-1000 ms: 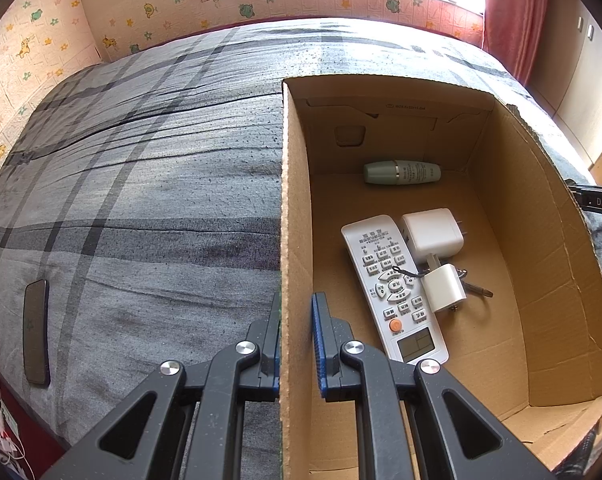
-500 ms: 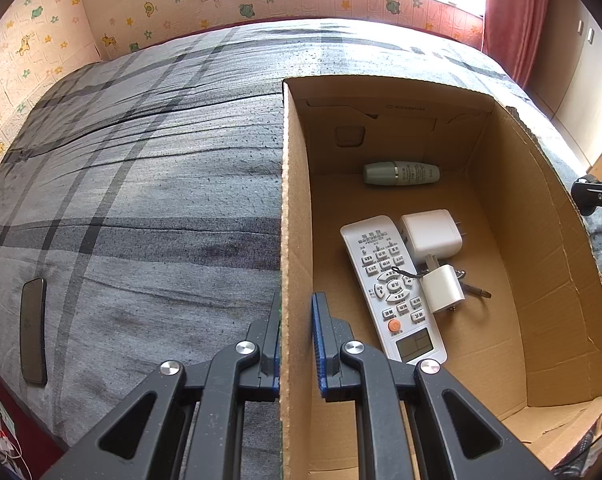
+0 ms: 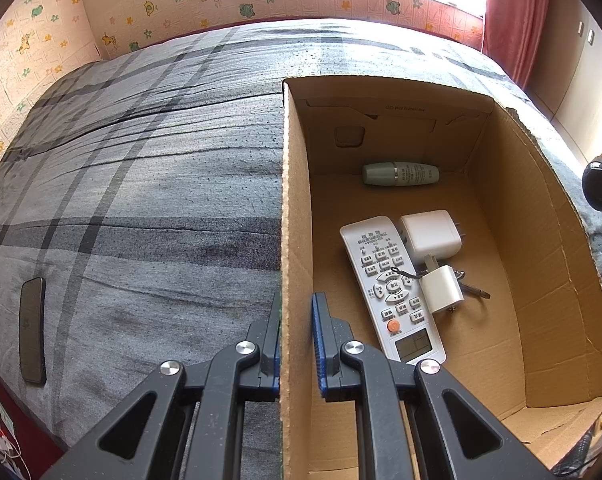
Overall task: Organize rigid objects
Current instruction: 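Lift the black cap and carry it over the box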
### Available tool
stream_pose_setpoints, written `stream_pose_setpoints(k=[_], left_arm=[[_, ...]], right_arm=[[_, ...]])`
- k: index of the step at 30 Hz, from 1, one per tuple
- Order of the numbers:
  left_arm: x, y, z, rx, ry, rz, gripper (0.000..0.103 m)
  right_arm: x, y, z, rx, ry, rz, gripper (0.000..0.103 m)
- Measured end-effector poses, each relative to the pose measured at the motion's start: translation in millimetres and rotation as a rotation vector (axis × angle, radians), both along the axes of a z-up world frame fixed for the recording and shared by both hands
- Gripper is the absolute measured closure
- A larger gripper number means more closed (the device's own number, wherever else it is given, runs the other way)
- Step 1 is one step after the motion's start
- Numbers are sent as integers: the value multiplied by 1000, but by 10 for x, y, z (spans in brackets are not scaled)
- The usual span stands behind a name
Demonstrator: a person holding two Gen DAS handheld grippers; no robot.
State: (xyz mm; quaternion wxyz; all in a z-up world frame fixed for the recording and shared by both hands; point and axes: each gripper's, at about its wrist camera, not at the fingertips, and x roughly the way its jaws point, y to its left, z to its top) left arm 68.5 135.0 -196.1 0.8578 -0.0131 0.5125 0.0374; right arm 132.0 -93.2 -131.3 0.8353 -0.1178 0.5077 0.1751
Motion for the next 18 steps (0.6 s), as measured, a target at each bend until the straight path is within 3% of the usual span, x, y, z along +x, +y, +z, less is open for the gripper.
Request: stream_pose_setpoints(k=[18], left_arm=[[-2,-1,0,-2,0,0,90]], right_arm=[[-251,673,-87,30,36,152,59]])
